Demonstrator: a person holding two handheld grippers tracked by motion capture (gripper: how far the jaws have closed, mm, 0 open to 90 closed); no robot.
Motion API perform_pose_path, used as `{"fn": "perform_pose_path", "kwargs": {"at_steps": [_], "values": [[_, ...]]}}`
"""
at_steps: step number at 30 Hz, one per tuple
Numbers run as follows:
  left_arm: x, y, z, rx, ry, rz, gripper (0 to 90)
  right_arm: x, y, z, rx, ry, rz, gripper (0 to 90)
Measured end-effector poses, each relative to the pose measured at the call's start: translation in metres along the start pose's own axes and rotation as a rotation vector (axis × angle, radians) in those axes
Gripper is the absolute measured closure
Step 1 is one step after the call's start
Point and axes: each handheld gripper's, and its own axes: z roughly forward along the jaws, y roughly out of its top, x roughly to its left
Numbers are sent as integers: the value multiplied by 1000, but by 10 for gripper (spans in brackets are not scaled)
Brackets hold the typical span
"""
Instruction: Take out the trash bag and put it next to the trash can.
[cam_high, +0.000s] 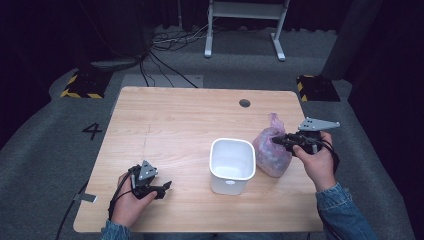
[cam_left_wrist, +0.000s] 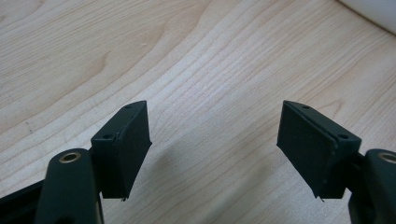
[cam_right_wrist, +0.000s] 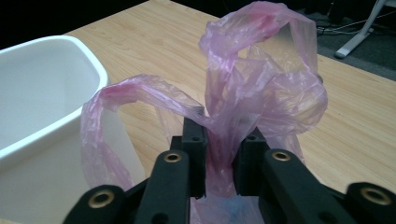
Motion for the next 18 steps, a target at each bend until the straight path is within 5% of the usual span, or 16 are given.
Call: {"fn": "perform_pose_path", "kwargs": {"at_steps": [7, 11, 18], "values": [[0, 1, -1, -3, -3, 7, 251, 1, 6, -18, -41, -39, -9, 490], [-1, 1, -3, -10, -1, 1, 250, 6, 10, -41, -77, -66, -38, 426], [-2, 0, -8, -10, 2, -3, 249, 9, 2, -59, -57, -81, -51, 401]]}}
